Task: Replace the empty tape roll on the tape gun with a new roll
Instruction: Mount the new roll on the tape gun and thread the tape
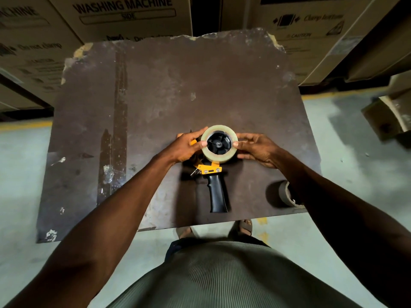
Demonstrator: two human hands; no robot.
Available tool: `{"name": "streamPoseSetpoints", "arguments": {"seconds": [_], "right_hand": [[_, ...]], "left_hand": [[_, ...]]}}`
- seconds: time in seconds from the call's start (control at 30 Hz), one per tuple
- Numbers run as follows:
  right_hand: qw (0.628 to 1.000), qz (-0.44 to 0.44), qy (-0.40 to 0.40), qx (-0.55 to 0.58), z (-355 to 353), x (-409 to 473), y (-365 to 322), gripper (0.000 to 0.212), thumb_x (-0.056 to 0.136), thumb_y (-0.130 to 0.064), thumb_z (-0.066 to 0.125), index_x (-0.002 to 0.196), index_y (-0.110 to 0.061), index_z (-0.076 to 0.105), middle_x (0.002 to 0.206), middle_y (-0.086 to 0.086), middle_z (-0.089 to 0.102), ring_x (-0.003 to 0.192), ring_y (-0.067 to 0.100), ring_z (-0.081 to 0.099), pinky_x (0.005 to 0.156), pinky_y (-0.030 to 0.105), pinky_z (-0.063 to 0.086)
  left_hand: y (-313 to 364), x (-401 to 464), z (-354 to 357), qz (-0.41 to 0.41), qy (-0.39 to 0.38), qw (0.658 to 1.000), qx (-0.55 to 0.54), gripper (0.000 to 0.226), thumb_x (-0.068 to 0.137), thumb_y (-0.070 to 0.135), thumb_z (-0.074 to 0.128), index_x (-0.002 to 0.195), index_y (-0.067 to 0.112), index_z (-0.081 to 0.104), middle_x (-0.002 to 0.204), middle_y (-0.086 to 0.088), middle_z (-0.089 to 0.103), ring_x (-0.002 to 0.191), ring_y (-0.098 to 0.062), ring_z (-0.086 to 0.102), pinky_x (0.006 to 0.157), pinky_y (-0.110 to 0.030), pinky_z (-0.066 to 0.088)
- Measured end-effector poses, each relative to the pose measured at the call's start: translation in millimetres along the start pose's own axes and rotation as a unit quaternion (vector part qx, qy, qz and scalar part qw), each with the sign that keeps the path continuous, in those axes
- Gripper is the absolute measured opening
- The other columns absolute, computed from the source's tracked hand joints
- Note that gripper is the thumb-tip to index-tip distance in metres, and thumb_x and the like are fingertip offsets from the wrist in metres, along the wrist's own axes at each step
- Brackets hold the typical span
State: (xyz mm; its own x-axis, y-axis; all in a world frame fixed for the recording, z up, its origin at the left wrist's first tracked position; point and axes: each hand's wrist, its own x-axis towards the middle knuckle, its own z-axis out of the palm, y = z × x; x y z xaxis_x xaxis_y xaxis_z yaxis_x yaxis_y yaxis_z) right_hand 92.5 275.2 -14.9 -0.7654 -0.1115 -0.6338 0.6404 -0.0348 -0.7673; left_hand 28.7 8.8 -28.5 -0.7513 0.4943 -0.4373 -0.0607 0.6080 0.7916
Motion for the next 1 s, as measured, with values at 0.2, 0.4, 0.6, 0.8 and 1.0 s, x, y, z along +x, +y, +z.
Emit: {"name": "streamPoseSetpoints", "arguments": {"seconds": [0.2,0.4,0.6,0.8,1.0], "right_hand": [[1.0,0.0,0.012,0.007,7.2,3.5,-2.5,0.038,0.092,-0.011,0.069,0.13,-0.011,0.062,0.102,0.0,0.073,0.087,0.004,0.071,0.071,0.019,0.057],[1.0,0.008,-0.007,0.007,4.8,5.4,-13.0,0.027,0.094,-0.01,0.065,0.12,-0.017,0.066,0.101,-0.004,0.073,0.092,0.005,0.068,0.078,0.022,0.055],[1.0,0.021,-0.007,-0.006,0.9,11.0,-16.0,0.033,0.094,-0.01,0.065,0.128,-0.01,0.064,0.103,-0.001,0.073,0.092,0.005,0.069,0.074,0.022,0.056],[1.0,0.018,0.006,0.004,0.4,14.2,-2.0,0.036,0.093,-0.008,0.067,0.129,-0.009,0.064,0.109,0.001,0.073,0.1,0.01,0.068,0.083,0.028,0.056],[1.0,0.006,0.011,0.01,1.6,18.6,4.2,0.021,0.093,-0.009,0.066,0.113,-0.016,0.07,0.103,-0.001,0.075,0.097,0.008,0.07,0.086,0.03,0.056]], "left_hand": [[-5.0,4.8,-3.1,0.004,0.008,0.999,0.043,0.056,0.093,0.047,0.061,0.146,0.041,0.045,0.11,-0.013,0.066,0.071,-0.009,0.052,0.075,-0.021,0.045],[1.7,3.3,-0.3,-0.006,0.017,0.999,0.05,0.055,0.095,0.042,0.059,0.148,0.036,0.044,0.111,-0.017,0.066,0.088,-0.023,0.052,0.091,-0.037,0.048],[-10.1,7.3,8.8,-0.025,0.027,0.996,0.087,0.072,0.083,0.076,0.046,0.148,0.049,0.034,0.116,-0.015,0.065,0.128,-0.037,0.049,0.11,-0.053,0.041],[0.2,1.6,13.6,-0.003,0.048,0.991,0.124,0.06,0.098,0.048,0.051,0.153,0.032,0.035,0.135,0.003,0.056,0.131,-0.029,0.035,0.116,-0.039,0.026],[2.6,2.4,12.9,-0.03,0.063,0.98,0.187,0.055,0.099,0.049,0.049,0.151,0.041,0.033,0.128,0.0,0.059,0.134,-0.025,0.027,0.11,-0.057,0.026]]}}
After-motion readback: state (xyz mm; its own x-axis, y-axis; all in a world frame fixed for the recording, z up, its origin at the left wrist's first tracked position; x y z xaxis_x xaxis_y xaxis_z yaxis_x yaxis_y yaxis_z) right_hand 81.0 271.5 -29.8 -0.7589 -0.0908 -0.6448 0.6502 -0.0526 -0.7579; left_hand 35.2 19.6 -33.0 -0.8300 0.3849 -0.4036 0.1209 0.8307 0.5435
